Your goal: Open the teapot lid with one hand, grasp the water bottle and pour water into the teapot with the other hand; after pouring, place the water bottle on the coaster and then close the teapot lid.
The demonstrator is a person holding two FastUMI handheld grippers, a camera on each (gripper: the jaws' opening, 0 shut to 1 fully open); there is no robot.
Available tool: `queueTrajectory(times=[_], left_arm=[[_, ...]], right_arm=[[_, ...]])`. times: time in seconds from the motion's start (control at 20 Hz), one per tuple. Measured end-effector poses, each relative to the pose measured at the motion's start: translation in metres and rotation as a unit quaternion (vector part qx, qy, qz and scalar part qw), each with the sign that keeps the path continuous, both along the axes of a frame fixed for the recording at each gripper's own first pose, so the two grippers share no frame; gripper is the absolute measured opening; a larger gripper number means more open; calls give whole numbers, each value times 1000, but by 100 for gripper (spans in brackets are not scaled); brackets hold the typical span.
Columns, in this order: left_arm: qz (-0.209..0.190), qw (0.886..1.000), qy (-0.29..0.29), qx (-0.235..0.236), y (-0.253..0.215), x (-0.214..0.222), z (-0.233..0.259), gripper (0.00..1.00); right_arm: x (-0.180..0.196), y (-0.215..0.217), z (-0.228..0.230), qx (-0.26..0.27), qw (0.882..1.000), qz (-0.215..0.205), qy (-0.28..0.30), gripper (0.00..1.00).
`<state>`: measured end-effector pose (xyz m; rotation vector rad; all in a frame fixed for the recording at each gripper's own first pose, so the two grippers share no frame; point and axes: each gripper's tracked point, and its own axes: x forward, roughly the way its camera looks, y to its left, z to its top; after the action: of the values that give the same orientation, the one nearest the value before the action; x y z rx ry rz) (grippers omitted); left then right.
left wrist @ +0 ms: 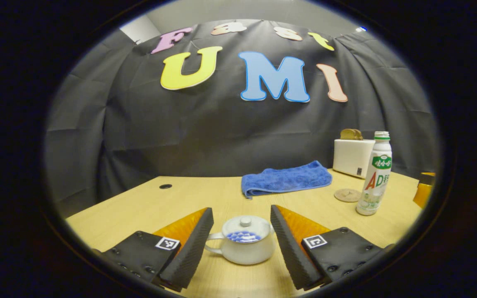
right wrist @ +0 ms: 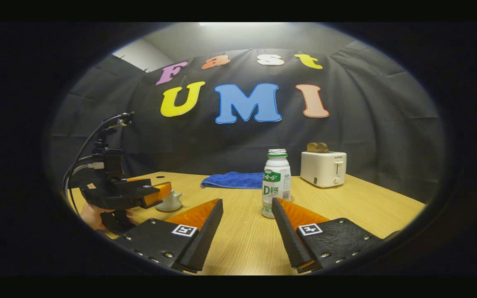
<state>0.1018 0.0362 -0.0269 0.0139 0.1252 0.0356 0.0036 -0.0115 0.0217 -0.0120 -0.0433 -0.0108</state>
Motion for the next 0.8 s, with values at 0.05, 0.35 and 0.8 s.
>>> queueTrajectory(times=[0.05, 0.35, 0.8], left_arm=[[2, 1000, 3, -2, 0, 2, 0, 97], [8, 1000, 20, -12, 8, 14, -6, 68], [-12, 1000, 9, -19, 3, 21, -1, 15]], right_arm=[[1, -1, -1, -1, 1000, -1, 0, 74], [6, -10, -3, -6, 1000, -10, 6, 74], [12, -25, 2, -4, 1000, -17, 4, 74]])
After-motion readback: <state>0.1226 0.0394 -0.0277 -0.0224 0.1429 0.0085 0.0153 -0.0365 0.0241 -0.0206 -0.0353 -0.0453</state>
